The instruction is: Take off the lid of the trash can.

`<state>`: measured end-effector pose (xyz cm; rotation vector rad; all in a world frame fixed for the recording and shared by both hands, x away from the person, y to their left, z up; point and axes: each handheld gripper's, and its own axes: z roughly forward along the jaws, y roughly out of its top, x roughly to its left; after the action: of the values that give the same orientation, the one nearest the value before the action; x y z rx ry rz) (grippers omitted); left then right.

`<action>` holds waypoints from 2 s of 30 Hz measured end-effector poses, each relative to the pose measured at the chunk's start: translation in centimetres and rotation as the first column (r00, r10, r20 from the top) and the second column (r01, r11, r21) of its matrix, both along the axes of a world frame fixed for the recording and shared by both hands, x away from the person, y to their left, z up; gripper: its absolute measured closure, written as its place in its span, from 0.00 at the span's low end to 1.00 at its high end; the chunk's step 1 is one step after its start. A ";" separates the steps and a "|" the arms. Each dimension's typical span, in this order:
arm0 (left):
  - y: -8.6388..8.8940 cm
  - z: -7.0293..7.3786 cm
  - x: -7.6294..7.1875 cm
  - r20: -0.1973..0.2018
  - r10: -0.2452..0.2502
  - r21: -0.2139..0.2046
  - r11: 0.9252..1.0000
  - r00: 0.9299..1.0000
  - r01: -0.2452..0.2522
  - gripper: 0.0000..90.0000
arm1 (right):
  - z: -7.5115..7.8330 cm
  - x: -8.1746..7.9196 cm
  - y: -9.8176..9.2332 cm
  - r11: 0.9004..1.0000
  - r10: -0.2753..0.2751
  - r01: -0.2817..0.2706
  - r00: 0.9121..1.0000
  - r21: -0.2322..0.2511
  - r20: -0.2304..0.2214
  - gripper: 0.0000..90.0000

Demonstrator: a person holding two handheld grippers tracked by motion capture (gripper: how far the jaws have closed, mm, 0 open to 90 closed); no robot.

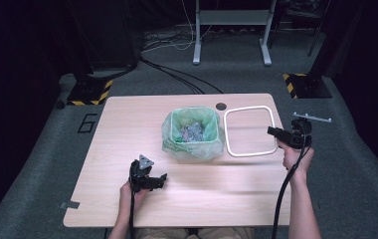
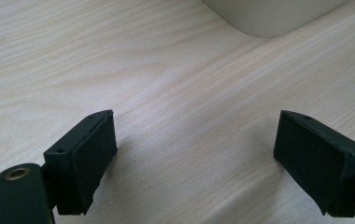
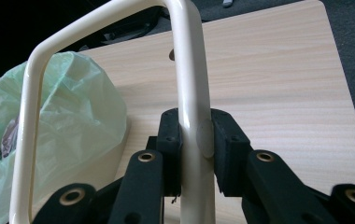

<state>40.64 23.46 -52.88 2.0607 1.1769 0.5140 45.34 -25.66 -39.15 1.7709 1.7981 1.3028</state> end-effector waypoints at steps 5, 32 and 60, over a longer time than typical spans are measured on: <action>0.0 0.0 0.0 -0.001 -0.003 0.002 1.000 1.000 0.003 0.14 | -0.5 -0.1 -0.4 1.000 -0.005 0.005 1.000 0.003 -0.004 0.83; 0.0 0.0 -0.1 0.002 0.001 0.000 1.000 1.000 -0.001 0.14 | -4.9 0.1 -1.5 0.999 -0.044 0.046 0.997 0.027 -0.064 0.83; 0.0 0.0 -0.1 0.002 0.002 0.000 1.000 1.000 -0.002 0.14 | -8.2 1.4 -1.5 0.996 -0.081 0.084 0.988 0.022 -0.135 0.83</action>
<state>40.58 23.44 -52.90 2.0585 1.1781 0.5167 46.74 -27.18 -47.34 1.9685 1.7616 1.2089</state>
